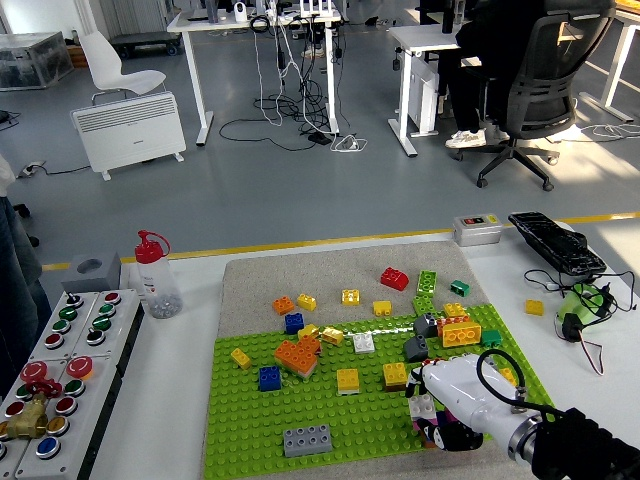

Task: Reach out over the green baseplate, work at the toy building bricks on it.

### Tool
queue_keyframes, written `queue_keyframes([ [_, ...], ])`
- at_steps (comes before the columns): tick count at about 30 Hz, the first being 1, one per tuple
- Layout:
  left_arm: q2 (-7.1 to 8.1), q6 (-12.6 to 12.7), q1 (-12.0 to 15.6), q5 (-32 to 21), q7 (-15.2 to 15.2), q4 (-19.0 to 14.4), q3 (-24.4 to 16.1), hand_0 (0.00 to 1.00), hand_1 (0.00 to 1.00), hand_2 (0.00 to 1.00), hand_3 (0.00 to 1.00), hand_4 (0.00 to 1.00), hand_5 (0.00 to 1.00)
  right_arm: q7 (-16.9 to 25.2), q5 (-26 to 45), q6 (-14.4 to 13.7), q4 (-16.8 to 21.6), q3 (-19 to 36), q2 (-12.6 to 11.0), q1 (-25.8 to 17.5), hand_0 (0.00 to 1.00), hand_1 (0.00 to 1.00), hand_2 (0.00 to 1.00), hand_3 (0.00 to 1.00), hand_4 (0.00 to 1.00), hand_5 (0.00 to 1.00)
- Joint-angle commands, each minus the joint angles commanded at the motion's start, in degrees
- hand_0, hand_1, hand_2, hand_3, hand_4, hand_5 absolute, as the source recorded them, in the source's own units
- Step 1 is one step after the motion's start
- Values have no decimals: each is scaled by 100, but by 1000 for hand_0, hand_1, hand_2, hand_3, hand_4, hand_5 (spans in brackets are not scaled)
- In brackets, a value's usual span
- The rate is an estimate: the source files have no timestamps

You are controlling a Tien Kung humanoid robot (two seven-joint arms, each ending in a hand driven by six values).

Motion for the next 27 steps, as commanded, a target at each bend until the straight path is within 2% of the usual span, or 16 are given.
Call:
queue_keyframes([
  [27, -2, -1, -7, -4, -6, 0, 9, 684, 696, 684, 618, 351, 998, -3, 14, 16, -33, 72, -107, -89, 129, 321, 547, 529, 503, 105],
])
